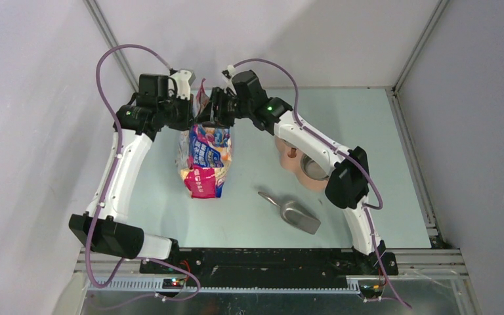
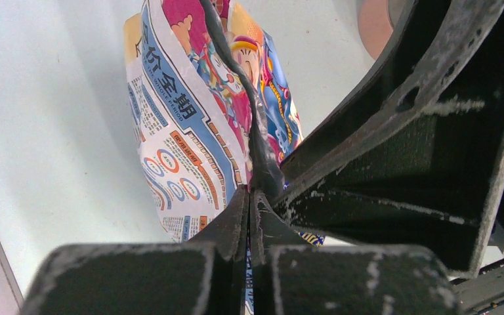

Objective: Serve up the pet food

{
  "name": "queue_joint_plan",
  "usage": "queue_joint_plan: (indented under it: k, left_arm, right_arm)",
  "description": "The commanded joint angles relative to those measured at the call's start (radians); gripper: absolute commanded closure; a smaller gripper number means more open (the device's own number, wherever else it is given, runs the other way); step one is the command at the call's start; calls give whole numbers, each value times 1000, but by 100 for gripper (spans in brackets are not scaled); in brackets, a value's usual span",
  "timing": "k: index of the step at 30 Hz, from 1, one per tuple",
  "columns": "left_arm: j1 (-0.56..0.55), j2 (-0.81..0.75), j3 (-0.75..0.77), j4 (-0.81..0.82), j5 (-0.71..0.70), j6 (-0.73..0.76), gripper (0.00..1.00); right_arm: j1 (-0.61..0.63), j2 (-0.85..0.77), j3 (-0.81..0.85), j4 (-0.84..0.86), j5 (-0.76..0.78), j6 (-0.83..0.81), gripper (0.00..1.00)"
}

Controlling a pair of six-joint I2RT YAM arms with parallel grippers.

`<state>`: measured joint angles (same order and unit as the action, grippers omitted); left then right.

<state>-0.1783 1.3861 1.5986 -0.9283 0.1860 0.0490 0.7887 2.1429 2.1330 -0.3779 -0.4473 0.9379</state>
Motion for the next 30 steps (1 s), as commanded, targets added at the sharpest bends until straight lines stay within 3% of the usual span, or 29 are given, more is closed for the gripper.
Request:
queue_joint_plan:
  k: [1, 21, 24, 28, 30]
  left_arm:
    - [2, -27, -15, -64, -11, -4, 100]
    - [-5, -23, -18, -59, 0, -9, 100]
    - [-16, -21, -17, -56, -13, -6, 100]
    - [-23, -21, -19, -52, -27, 0, 100]
    - [-24, -23, -23, -51, -40, 5, 100]
  right_arm:
    - [-15, 25, 72, -31, 90, -2, 58]
    - [1, 85, 167, -85, 143, -75, 63]
    - [26, 92, 198, -179, 276, -105, 75]
    - [42, 104, 187, -194, 289, -107, 82]
    - [44, 105, 183, -189, 282, -109, 96]
